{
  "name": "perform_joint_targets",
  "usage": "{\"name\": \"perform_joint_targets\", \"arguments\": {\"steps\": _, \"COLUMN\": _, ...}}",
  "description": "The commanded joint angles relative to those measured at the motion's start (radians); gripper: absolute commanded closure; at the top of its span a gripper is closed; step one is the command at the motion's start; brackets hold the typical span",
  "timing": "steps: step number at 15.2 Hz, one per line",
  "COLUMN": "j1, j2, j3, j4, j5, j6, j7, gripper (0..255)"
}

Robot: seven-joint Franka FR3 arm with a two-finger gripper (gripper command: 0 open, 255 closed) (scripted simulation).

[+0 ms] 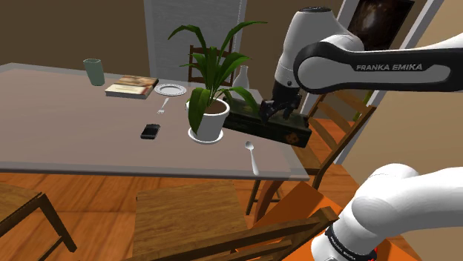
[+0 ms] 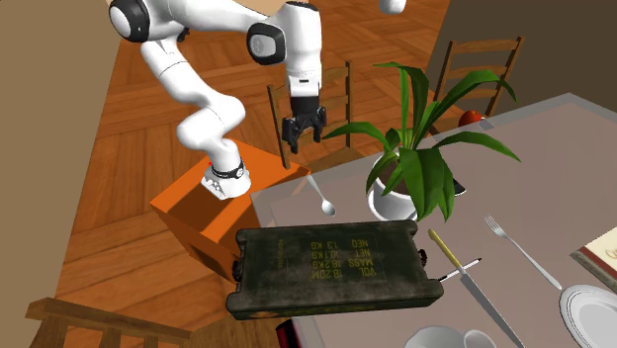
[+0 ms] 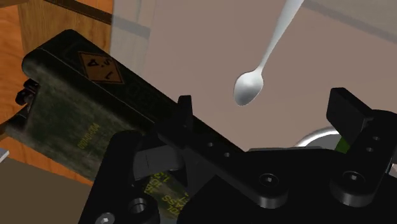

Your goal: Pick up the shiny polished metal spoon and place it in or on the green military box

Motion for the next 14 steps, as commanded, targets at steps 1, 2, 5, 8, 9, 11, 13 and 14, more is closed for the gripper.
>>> {"name": "perform_joint_targets", "arguments": {"steps": 1, "j1": -0.02, "j2": 0.051, "j3": 0.035, "j4": -0.02, "j5": 0.009, "j6": 0.053, "j7": 0.084, "gripper": 0}}
{"name": "perform_joint_targets", "arguments": {"steps": 2, "j1": -0.03, "j2": 0.074, "j3": 0.052, "j4": -0.032, "j5": 0.013, "j6": 0.079, "j7": 0.124, "gripper": 0}}
{"name": "perform_joint_targets", "arguments": {"steps": 5, "j1": -0.061, "j2": 0.155, "j3": 0.104, "j4": -0.06, "j5": 0.019, "j6": 0.159, "j7": 0.247, "gripper": 0}}
{"name": "perform_joint_targets", "arguments": {"steps": 8, "j1": -0.097, "j2": 0.252, "j3": 0.156, "j4": -0.075, "j5": 0.016, "j6": 0.241, "j7": 0.375, "gripper": 0}}
{"name": "perform_joint_targets", "arguments": {"steps": 9, "j1": -0.111, "j2": 0.288, "j3": 0.173, "j4": -0.077, "j5": 0.012, "j6": 0.268, "j7": 0.419, "gripper": 0}}
{"name": "perform_joint_targets", "arguments": {"steps": 11, "j1": -0.135, "j2": 0.351, "j3": 0.203, "j4": -0.077, "j5": 0.0, "j6": 0.313, "j7": 0.494, "gripper": 0}}
{"name": "perform_joint_targets", "arguments": {"steps": 13, "j1": -0.141, "j2": 0.369, "j3": 0.205, "j4": -0.091, "j5": -0.01, "j6": 0.345, "j7": 0.501, "gripper": 0}}
{"name": "perform_joint_targets", "arguments": {"steps": 14, "j1": -0.145, "j2": 0.379, "j3": 0.207, "j4": -0.098, "j5": -0.015, "j6": 0.361, "j7": 0.505, "gripper": 0}}
